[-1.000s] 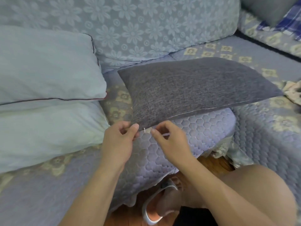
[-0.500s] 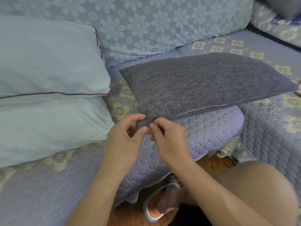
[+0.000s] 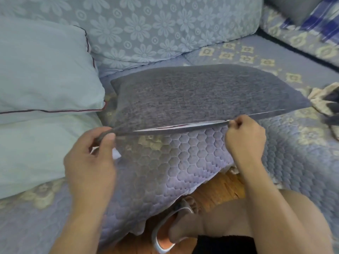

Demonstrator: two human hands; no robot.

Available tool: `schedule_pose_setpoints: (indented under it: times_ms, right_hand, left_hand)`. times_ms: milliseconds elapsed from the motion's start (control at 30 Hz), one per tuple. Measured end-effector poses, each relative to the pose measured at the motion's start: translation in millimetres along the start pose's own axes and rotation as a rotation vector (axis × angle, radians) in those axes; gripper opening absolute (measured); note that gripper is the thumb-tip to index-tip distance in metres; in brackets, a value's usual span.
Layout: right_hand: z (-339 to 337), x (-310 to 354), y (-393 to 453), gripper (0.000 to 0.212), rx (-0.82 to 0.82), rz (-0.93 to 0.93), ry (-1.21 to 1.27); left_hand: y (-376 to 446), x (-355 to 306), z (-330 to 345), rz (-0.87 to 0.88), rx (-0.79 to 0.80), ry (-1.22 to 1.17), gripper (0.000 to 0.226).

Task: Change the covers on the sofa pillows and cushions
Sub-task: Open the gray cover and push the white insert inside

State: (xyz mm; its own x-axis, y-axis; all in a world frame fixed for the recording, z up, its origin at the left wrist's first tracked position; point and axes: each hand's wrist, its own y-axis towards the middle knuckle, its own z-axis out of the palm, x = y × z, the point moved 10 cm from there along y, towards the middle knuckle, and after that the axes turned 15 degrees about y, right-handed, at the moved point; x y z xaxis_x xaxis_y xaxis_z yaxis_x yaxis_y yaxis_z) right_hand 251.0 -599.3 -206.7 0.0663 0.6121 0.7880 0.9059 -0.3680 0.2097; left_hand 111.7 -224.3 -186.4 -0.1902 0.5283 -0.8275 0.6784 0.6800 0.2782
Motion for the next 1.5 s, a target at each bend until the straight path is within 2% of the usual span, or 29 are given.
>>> schedule_pose_setpoints:
  times_ms: [67, 100, 167, 233, 300, 400, 467, 533, 667, 767, 867, 967, 1033, 1100, 1133, 1200, 1300, 1400, 1500]
  right_hand:
    - [-7.5, 6.3, -0.1, 0.022, -0.047, -0.125, 0.027]
    - [-4.0, 11.5, -6.6, 0.023, -0.028, -0.194, 0.043]
    - [1.6, 19.6, -19.7, 0.022, -0.009, -0.270, 0.094]
    - [1.3, 26.7, -21.5, 0.020, -0.037, -0.305, 0.143]
    - [-1.6, 37.1, -18.6, 0.020, -0.071, -0.328, 0.169]
    - [-6.5, 44.4, -16.3, 0.020, -0.099, -0.313, 0.162]
    - [-3.5, 48.2, -17.9, 0.019, -0.084, -0.330, 0.146]
    - [-5.8, 47.4, -13.0, 0.018, -0.087, -0.366, 0.120]
    - [-26.9, 29.2, 16.9, 0.020, -0.154, -0.322, 0.003]
    - [-83.4, 0.8, 61.4, 0.019, -0.260, -0.196, 0.052]
    - [-139.4, -42.7, 94.3, 0.022, -0.445, 0.016, 0.047]
    - [-131.2, -64.0, 89.0, 0.023, -0.472, 0.140, 0.020]
    - [-117.4, -48.9, 72.9, 0.020, -0.486, 0.074, 0.015]
    - [-99.6, -5.3, 50.5, 0.027, -0.489, -0.184, -0.020]
    - [-81.0, 18.4, 38.3, 0.031, -0.405, -0.316, -0.016]
    - [-21.6, 60.4, 6.8, 0.036, -0.060, -0.524, 0.058]
    - [54.4, 99.1, -51.8, 0.048, 0.397, -0.772, 0.018]
    - [97.9, 118.9, -90.6, 0.058, 0.590, -0.950, -0.072]
    - [119.1, 128.7, -113.9, 0.062, 0.663, -1.014, -0.117]
  left_hand:
    - [19.3, -1.3, -13.1, 0.034, -0.106, 0.100, 0.017]
    - [23.1, -11.7, -12.3, 0.112, -0.136, 0.234, 0.025]
    - [12.3, -52.5, 7.7, 0.386, -0.145, 0.431, 0.036]
    - [-17.9, -101.2, 46.4, 0.721, -0.049, 0.468, 0.035]
    - [-43.5, -128.4, 97.4, 0.948, 0.099, 0.536, 0.036]
    - [-43.9, -132.2, 161.1, 1.078, 0.222, 0.730, 0.048]
    - [-36.4, -127.1, 179.3, 1.187, 0.180, 0.831, 0.034]
    - [-26.8, -132.6, 181.4, 1.241, 0.103, 0.822, 0.020]
    - [-33.1, -147.2, 187.6, 1.300, 0.114, 0.853, 0.023]
    - [-27.0, -150.7, 185.9, 1.265, 0.127, 0.850, 0.024]
    - [-27.1, -152.2, 183.0, 1.252, 0.120, 0.803, 0.022]
    - [-39.0, -143.9, 188.5, 1.225, 0.167, 0.782, 0.016]
    - [-41.7, -140.5, 188.4, 1.183, 0.224, 0.776, 0.009]
    - [-43.1, -135.2, 181.7, 1.144, 0.288, 0.769, 0.026]
    - [-42.7, -131.4, 174.1, 1.113, 0.288, 0.798, 0.032]
    - [-37.8, -114.6, 151.4, 1.008, 0.244, 0.909, 0.042]
    - [-17.1, -69.2, 99.1, 0.703, 0.148, 0.984, 0.064]
    - [-3.8, -28.8, 40.0, 0.520, -0.021, 0.893, 0.061]
    - [5.4, 13.4, -0.2, 0.157, -0.056, 0.631, 0.063]
